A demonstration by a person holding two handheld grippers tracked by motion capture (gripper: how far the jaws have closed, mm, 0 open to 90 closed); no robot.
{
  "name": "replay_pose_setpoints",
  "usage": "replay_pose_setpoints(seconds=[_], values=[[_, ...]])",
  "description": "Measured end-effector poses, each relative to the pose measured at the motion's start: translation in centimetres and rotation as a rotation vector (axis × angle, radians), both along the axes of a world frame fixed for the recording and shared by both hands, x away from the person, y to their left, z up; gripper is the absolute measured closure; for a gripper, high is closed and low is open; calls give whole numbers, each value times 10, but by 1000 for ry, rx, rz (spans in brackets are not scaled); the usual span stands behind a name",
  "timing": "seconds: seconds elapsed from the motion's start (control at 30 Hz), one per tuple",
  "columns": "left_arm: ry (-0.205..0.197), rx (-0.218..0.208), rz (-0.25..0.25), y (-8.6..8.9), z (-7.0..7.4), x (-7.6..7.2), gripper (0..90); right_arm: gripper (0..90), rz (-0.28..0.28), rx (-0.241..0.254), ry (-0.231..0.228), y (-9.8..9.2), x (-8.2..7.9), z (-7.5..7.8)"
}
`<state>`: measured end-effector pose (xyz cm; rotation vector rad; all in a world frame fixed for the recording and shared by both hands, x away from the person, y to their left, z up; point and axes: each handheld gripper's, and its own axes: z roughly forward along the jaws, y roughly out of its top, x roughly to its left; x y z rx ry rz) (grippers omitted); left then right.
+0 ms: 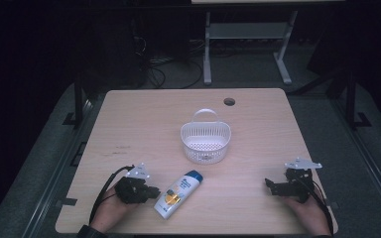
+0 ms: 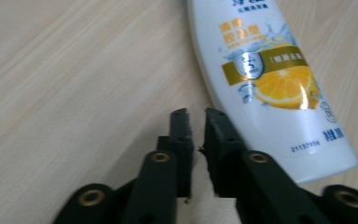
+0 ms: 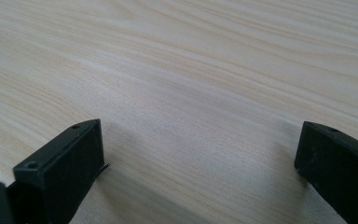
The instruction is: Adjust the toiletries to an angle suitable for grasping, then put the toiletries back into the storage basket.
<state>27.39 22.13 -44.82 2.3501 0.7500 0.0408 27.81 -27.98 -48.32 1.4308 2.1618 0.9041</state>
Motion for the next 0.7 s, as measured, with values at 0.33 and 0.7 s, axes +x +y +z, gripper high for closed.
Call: replay_pose_setpoints(seconds=[0.33, 0.7], values=[[-40, -8, 68, 9, 6, 7, 454, 7, 0, 0, 0, 0, 0, 0], [-49, -34, 95, 1, 18, 14, 218, 7, 0, 0, 0, 0, 0, 0]])
